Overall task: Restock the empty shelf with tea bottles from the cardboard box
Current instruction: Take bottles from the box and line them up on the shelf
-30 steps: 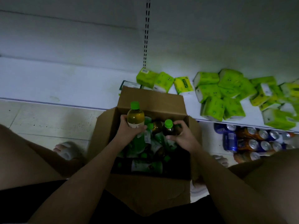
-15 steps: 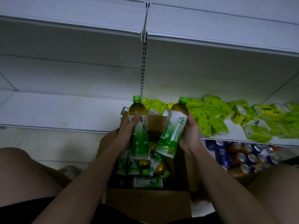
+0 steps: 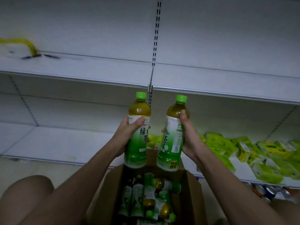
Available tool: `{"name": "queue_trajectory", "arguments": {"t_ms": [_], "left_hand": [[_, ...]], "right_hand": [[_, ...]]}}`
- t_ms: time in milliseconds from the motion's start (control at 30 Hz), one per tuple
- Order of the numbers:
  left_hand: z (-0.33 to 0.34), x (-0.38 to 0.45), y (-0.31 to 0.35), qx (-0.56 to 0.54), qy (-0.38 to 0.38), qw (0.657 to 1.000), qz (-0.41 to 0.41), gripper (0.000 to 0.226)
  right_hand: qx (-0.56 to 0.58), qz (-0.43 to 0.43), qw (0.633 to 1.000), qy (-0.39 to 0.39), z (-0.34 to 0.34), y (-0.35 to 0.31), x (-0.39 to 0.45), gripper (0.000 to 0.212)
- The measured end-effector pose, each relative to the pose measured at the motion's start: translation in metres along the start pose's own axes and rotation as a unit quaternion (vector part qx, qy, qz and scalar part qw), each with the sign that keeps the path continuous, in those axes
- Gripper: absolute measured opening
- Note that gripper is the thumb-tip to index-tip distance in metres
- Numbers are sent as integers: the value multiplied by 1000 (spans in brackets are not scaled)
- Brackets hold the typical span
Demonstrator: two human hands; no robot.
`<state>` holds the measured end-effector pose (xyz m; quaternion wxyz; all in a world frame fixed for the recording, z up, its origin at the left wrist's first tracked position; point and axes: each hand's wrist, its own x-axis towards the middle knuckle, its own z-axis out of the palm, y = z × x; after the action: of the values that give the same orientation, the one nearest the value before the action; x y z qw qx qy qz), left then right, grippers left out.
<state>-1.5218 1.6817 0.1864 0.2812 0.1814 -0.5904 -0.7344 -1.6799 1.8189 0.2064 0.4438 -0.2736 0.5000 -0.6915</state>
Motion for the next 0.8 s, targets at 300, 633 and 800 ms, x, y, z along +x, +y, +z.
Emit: {"name": "queue_trajectory", "arguments": {"t_ms": [300,633,800], "left_hand": [[14,39,136,60,37,986,148,31],[37,113,209,107,48,975,188,46],[52,157,203,91,55,980,169,56]], "right_hand": [[-25,-175,984,26,34,-105,16,62],[-75,-254,959,96,28,-194,62,57],[-106,-284,944,128,11,-204,100,34]]}}
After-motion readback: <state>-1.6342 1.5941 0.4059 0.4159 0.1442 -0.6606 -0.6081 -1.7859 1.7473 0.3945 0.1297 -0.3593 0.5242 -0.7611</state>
